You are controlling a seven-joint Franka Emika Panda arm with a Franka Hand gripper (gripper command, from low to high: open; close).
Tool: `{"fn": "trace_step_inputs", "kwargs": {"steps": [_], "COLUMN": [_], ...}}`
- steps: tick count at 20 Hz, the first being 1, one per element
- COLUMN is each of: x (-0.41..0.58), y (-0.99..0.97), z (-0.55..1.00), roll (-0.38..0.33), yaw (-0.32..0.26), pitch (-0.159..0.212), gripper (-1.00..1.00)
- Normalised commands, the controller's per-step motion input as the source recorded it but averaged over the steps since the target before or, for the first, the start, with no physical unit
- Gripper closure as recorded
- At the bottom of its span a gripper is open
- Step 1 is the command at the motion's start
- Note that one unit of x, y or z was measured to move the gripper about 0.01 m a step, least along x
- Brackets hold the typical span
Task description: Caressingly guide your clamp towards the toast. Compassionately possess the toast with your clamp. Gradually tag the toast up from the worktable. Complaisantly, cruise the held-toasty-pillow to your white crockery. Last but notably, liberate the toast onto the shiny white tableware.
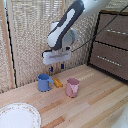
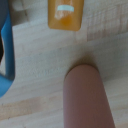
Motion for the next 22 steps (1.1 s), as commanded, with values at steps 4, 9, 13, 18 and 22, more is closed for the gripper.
{"fn": "trace_step_inputs", "kwargs": {"steps": [4, 9, 13, 18, 22], "x": [0.230, 0.119, 0.209, 0.222, 0.192], "y": [-0.21, -0.04, -0.11, -0.12, -0.04], "z": [-0.22, -0.27, -0.29, -0.22, -0.08], "roll": [0.000, -0.016, -0.002, 0.000, -0.001], "yaw": [0.004, 0.002, 0.023, 0.042, 0.050], "pitch": [0.044, 0.027, 0.000, 0.000, 0.020], "gripper": [-1.00, -1.00, -1.00, -1.00, 1.00]}}
